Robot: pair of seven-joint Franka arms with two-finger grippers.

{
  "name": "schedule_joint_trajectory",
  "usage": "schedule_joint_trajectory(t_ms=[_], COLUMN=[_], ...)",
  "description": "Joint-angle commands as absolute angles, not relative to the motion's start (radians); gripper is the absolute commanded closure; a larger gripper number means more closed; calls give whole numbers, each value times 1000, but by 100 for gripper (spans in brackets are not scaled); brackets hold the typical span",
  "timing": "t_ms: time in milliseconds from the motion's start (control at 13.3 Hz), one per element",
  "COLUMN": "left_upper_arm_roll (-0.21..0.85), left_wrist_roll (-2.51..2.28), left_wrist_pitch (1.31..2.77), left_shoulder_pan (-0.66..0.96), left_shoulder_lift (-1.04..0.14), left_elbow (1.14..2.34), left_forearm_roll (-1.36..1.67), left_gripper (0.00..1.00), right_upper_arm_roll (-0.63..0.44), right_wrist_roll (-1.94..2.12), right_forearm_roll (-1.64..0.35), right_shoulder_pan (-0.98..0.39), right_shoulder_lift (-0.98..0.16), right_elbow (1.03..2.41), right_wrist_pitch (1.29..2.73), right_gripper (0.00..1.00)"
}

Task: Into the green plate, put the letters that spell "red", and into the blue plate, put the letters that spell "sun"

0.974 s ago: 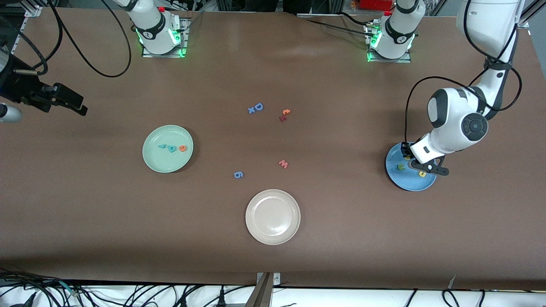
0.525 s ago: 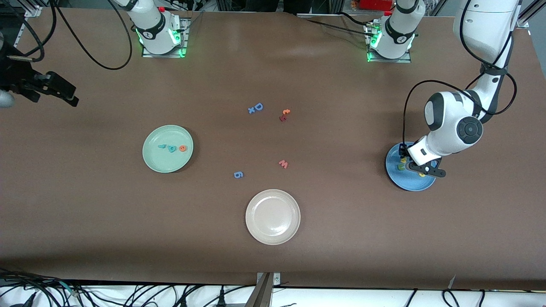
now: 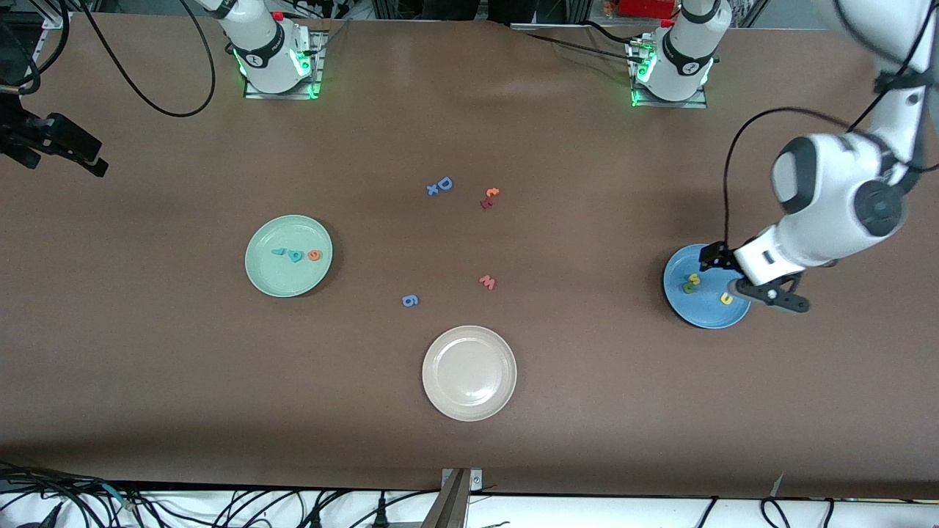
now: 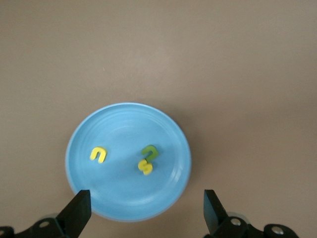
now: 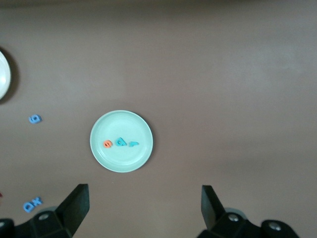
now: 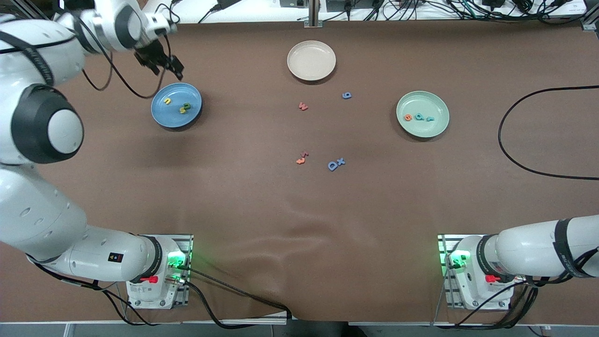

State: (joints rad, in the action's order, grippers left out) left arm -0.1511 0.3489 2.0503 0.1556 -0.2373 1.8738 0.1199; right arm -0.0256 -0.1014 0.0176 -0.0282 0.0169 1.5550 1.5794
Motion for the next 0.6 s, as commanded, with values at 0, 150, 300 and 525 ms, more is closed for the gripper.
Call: schedule_joint_trajectory(t_ms=[0, 150, 300, 525], left_upper_arm_roll=[-141, -141, -141, -137], left_wrist_roll=[360, 362, 362, 356], left_wrist_pitch=[1846, 1772, 1755, 1755], left_shoulder_pan=[143, 141, 141, 143], left_shoulder_lift=[-172, -138, -80, -57], left_elbow=[1711, 1629, 1580, 1519], left_forearm_roll=[94, 92, 94, 91], left_gripper=[0, 0, 0, 0], right_upper_arm_roll=[17, 20, 29, 25], right_wrist_roll=[-78, -72, -80, -78], right_forearm_roll=[9, 9, 17, -29], right_shoulder_pan=[23, 23, 17, 21], right_shoulder_lift=[41, 61, 116, 120], right_elbow=[1604, 1627, 1698, 1695], right_wrist_pitch=[1597, 1594, 1653, 1578], right_gripper=[0, 0, 0, 0])
